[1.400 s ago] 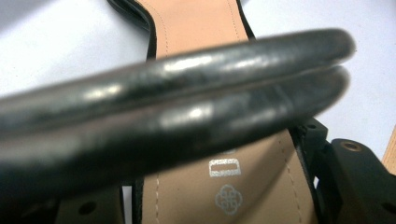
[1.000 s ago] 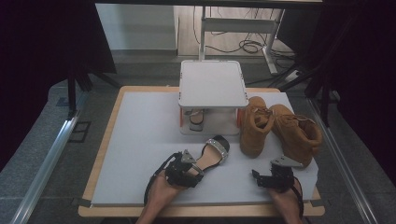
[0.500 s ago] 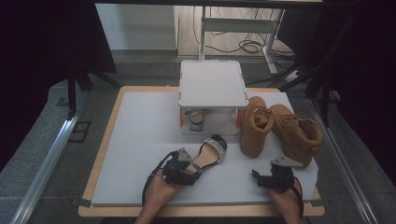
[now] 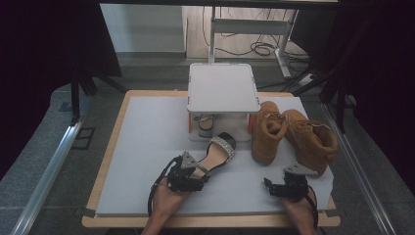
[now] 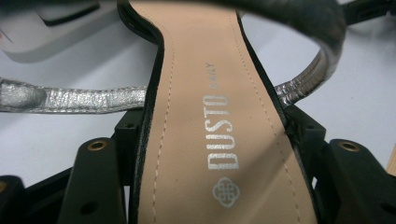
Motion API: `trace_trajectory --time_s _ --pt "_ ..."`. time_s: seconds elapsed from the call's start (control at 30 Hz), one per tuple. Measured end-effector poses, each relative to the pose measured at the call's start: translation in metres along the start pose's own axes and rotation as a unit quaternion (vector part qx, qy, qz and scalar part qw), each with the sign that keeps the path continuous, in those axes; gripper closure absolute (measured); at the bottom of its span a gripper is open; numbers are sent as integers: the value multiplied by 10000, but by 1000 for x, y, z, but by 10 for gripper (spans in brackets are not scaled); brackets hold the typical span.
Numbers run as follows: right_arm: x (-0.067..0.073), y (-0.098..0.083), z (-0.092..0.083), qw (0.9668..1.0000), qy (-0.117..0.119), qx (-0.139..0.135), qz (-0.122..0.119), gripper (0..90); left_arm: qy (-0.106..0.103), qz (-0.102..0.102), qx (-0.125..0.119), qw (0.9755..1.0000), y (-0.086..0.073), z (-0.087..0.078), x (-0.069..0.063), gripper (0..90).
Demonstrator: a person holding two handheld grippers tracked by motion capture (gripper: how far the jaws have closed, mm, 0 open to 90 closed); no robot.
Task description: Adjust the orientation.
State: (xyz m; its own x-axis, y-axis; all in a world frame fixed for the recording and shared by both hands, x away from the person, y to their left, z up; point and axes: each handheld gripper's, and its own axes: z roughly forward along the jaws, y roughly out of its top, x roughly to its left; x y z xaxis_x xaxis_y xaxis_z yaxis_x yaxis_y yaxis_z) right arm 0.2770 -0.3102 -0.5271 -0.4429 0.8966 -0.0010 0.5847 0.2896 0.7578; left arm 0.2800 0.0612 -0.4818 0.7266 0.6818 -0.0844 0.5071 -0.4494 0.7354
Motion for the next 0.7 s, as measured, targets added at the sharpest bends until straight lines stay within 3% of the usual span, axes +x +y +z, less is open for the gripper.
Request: trace_trajectory --time_s 0.27,0.7 --pt "0 0 0 10000 -3 -2 6 83 92 -119 -125 9998 8 2 -1 391" --pt "0 0 0 10000 1 -1 1 83 209 -404 -305 9985 26 25 6 391"
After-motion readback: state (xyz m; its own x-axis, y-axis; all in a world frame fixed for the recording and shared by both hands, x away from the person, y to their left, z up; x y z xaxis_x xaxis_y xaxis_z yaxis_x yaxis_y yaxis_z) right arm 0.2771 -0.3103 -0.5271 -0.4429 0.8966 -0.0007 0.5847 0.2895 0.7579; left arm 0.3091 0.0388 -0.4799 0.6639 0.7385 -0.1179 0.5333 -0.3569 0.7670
